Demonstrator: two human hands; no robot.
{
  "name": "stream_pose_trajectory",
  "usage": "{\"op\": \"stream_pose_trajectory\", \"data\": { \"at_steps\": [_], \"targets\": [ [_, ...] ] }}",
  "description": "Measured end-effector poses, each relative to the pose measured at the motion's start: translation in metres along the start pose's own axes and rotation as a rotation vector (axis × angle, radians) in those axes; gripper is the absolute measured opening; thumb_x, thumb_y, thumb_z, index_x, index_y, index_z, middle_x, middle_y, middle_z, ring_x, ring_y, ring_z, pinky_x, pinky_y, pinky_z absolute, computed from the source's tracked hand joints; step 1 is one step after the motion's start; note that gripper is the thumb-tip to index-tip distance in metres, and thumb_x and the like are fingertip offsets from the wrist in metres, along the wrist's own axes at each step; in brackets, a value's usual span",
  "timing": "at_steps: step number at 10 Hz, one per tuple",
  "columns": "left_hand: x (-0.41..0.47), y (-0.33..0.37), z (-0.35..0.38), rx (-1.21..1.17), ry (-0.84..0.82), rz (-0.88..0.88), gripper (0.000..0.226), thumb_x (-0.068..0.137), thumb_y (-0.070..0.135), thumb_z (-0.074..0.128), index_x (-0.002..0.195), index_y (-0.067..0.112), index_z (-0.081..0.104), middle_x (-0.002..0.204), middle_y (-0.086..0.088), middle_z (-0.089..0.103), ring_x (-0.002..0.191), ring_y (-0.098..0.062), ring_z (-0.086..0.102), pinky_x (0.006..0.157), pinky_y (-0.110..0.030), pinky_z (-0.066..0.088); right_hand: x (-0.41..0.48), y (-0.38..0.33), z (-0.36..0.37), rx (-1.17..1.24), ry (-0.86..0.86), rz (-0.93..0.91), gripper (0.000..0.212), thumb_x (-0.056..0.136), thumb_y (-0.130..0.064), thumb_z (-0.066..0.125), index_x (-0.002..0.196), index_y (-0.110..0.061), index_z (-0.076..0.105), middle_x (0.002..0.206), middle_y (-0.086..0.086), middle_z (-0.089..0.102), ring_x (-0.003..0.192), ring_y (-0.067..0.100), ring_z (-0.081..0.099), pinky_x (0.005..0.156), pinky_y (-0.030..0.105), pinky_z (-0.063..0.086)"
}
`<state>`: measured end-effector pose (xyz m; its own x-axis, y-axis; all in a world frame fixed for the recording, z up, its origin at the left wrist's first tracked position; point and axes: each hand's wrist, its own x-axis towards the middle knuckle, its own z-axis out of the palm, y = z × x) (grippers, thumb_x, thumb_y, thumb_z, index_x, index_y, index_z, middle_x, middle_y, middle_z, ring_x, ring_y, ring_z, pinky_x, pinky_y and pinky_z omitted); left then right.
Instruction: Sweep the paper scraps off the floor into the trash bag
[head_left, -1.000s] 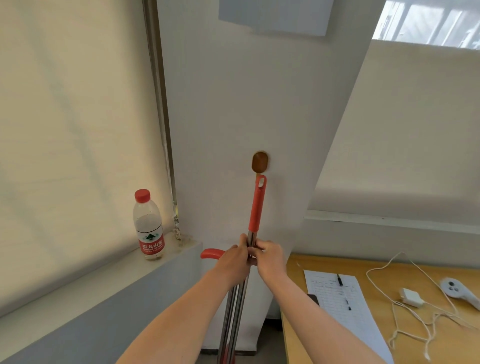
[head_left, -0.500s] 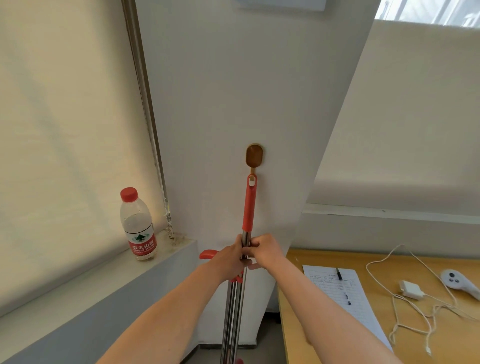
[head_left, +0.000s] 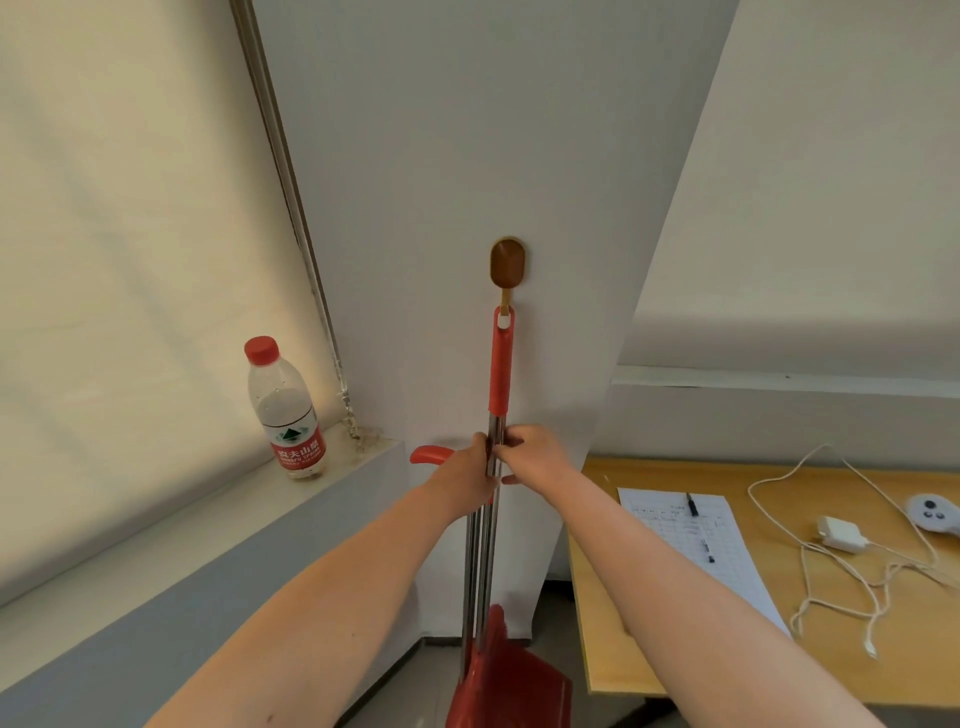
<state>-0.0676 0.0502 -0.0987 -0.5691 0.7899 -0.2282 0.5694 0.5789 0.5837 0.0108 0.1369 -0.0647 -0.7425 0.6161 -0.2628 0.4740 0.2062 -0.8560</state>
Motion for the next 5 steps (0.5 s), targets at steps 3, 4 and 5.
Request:
{"op": "stream_pose_trajectory", "data": {
  "at_steps": [3,4,5],
  "targets": [
    [-0.028,0.013,-0.009,0.033,0.113,-0.074,0.030,0.095,0.008,0.042,0.124,0.001,0.048,0.110,-0.017,0.065,0.098,-0.031,0.065,0.079,-0.034,0.051,-0.034,-0.014,-0.004,0.066,-0.071,-0.010,0.031,0.085,0.003,0.050,0.113,0.005,0.065,0.098,0.020,0.066,0.074,0.015,0.057,0.073,0.036,0.057],
    [-0.050,0.025,-0.021,0.102,0.146,-0.045,0.033,0.094,0.006,0.041,0.127,0.004,0.047,0.110,-0.018,0.068,0.098,-0.030,0.067,0.076,-0.034,0.048,-0.050,-0.026,-0.008,0.010,-0.071,-0.114,0.034,0.082,0.002,0.051,0.113,0.007,0.062,0.107,0.029,0.065,0.078,0.021,0.055,0.073,0.039,0.051],
    [-0.069,0.036,-0.037,0.041,0.242,0.014,0.038,0.096,0.010,0.040,0.133,0.011,0.046,0.124,-0.013,0.065,0.108,-0.028,0.064,0.088,-0.034,0.050,-0.060,-0.037,-0.012,-0.005,0.002,-0.192,0.038,0.087,0.000,0.048,0.123,0.010,0.053,0.124,0.030,0.056,0.102,0.035,0.063,0.086,0.041,0.050]
  ]
}}
